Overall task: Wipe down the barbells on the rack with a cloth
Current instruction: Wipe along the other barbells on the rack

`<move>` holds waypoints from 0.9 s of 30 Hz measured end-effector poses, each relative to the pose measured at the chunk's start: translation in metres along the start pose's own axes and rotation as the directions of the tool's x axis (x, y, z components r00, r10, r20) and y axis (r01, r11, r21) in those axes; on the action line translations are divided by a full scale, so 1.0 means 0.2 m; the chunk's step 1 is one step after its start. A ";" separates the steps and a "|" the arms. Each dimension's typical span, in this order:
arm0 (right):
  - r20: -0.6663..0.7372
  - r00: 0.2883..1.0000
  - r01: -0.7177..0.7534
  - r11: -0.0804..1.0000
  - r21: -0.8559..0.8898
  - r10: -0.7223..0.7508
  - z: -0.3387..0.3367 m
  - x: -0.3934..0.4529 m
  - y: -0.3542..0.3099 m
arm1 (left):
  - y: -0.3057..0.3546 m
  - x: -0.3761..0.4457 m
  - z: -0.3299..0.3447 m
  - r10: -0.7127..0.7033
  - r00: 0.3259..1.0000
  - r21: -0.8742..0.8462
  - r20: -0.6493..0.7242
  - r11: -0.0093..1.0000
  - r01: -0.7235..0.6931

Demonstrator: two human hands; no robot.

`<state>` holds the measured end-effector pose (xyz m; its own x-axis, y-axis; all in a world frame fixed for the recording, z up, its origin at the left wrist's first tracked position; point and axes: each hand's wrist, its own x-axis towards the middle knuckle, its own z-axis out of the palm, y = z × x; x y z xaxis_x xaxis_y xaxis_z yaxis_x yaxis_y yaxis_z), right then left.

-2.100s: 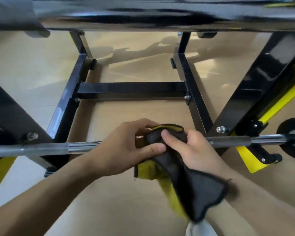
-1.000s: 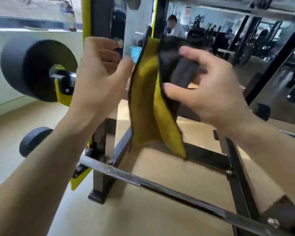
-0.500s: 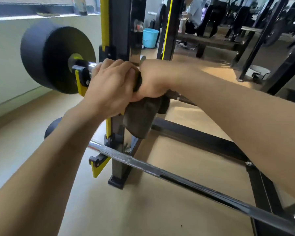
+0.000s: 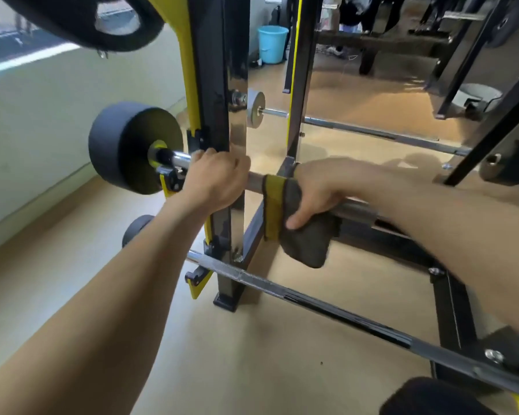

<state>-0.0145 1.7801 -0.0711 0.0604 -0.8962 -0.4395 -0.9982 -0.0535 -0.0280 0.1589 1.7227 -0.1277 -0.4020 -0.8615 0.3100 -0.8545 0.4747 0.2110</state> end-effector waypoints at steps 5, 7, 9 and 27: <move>-0.406 0.911 0.106 0.992 0.061 -0.073 0.07 0.19 -0.31 | -0.04 0.03 0.00 -0.025 0.999 0.003 0.026 1.000 0.025; -0.423 0.903 0.104 0.994 0.043 -0.076 0.08 0.18 -0.28 | -0.04 0.03 -0.01 -0.048 0.998 -0.041 0.037 0.998 0.050; -0.356 0.932 0.100 0.993 0.066 -0.070 0.10 0.11 -0.18 | -0.04 0.02 -0.01 -0.065 0.996 -0.080 0.055 0.994 0.070; -0.406 0.914 0.071 0.990 0.120 -0.016 0.05 0.18 -0.35 | -0.04 0.00 -0.09 0.025 0.992 -0.051 0.126 0.999 -0.019</move>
<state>0.0574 1.7562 -0.0934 0.0704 -0.9968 -0.0368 -0.9840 -0.0633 -0.1668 0.1721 1.7219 -0.1137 -0.4614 -0.8653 0.1960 -0.8291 0.4992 0.2519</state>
